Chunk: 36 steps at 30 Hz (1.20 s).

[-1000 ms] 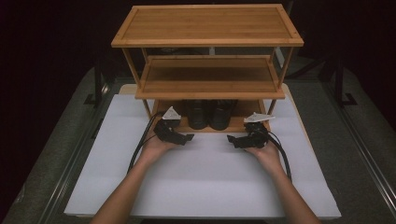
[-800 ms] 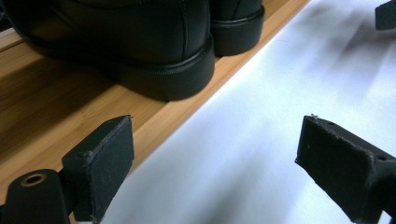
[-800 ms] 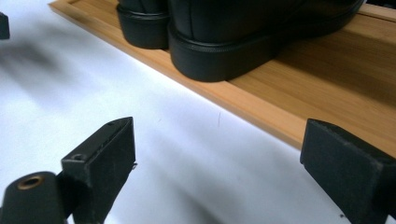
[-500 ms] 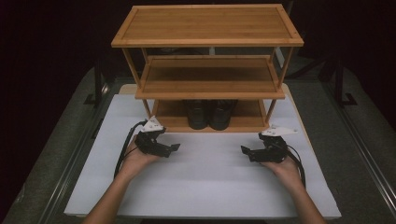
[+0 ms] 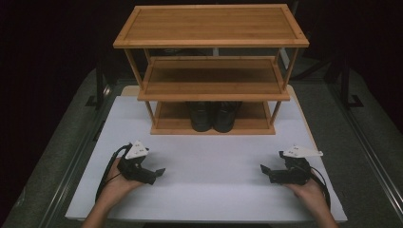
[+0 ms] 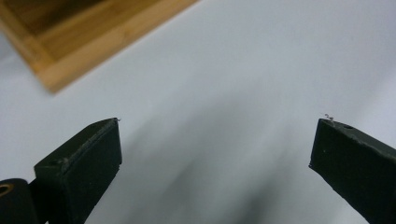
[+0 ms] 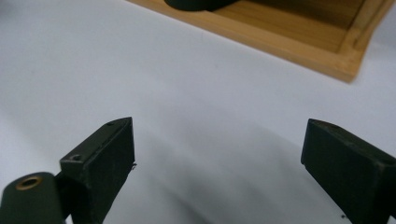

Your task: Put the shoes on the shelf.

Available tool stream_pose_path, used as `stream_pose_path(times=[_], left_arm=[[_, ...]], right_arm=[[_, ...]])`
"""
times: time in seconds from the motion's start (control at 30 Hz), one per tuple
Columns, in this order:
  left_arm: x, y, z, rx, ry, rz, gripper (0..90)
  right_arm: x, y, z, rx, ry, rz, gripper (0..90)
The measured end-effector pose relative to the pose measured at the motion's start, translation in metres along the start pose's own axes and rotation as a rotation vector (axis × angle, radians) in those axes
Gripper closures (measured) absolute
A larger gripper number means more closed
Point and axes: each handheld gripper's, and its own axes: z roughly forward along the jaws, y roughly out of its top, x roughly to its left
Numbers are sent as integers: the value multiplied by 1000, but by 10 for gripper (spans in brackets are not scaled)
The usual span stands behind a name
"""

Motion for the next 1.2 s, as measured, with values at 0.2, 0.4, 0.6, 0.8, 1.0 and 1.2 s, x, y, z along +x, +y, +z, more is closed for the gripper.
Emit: stream_pose_path(times=[0.2,0.4,0.6,0.8,1.0,1.2], left_arm=[[1,-25,-17,38,22,-12,0],[1,-49,-31,62,30,-22,0],[5,-67,-35,59,12,-61,0],[5,-67,-34,62,10,-65,0],[5,-67,-34,63,10,-66,0],[5,-67,-34,63,10,-66,0]], right_arm=[[-6,-19,-15,35,-38,2,94],[-14,-37,-28,69,-84,0,94],[-20,-43,-27,127,-86,27,87],[-19,-43,-27,130,-90,22,87],[-19,-43,-27,130,-91,20,87],[-19,-43,-27,130,-92,18,87]])
